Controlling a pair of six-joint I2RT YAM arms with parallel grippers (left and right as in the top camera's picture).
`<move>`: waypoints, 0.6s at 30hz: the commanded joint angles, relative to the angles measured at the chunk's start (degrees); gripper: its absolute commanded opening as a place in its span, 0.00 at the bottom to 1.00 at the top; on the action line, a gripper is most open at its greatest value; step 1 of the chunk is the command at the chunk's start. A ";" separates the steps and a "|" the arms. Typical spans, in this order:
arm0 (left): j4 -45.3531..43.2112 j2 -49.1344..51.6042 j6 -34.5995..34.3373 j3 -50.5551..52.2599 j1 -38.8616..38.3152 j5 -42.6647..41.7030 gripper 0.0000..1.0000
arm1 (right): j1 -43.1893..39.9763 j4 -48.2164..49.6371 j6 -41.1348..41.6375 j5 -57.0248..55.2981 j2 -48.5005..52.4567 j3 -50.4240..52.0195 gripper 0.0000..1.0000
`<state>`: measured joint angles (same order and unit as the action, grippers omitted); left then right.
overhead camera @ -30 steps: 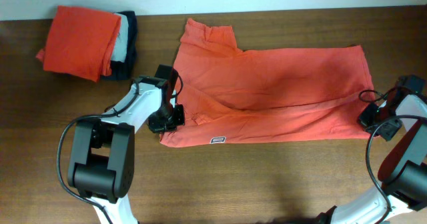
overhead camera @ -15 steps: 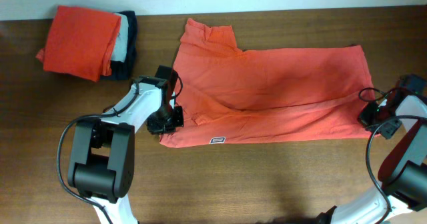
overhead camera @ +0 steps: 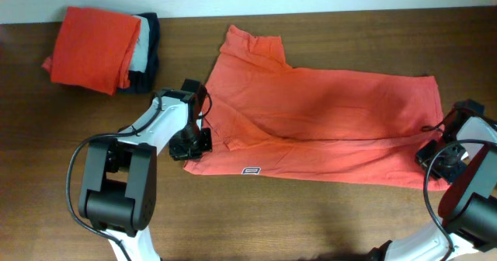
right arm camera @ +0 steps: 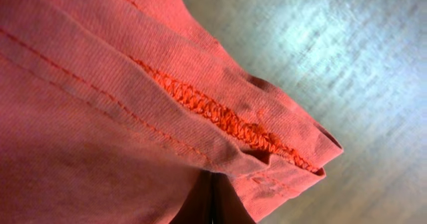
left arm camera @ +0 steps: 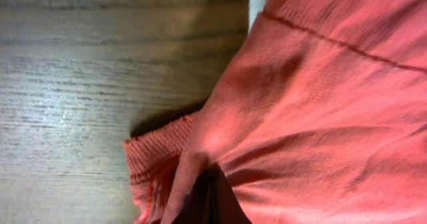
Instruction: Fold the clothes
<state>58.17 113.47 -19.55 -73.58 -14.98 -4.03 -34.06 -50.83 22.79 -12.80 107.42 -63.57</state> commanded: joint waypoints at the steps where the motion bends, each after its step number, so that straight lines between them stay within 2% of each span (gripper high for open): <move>1: -0.26 0.94 -0.52 0.74 0.13 0.85 0.00 | 0.20 -2.54 1.25 -0.20 0.42 -2.05 0.04; 7: 0.00 0.90 -0.55 -0.96 0.13 0.81 0.00 | 4.85 -10.01 -1.55 1.90 -4.72 -11.98 0.04; 11: -0.04 0.90 -0.57 -1.01 0.13 0.81 0.00 | 13.18 -11.28 -11.26 13.70 -8.44 -17.18 0.04; 18: -0.26 0.90 -0.57 -1.01 0.11 0.79 0.00 | 31.21 -9.05 -32.54 27.67 -7.56 -17.59 0.04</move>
<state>57.87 113.49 -19.55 -73.73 -14.98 -4.03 -7.81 -60.12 1.87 6.90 99.50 -81.12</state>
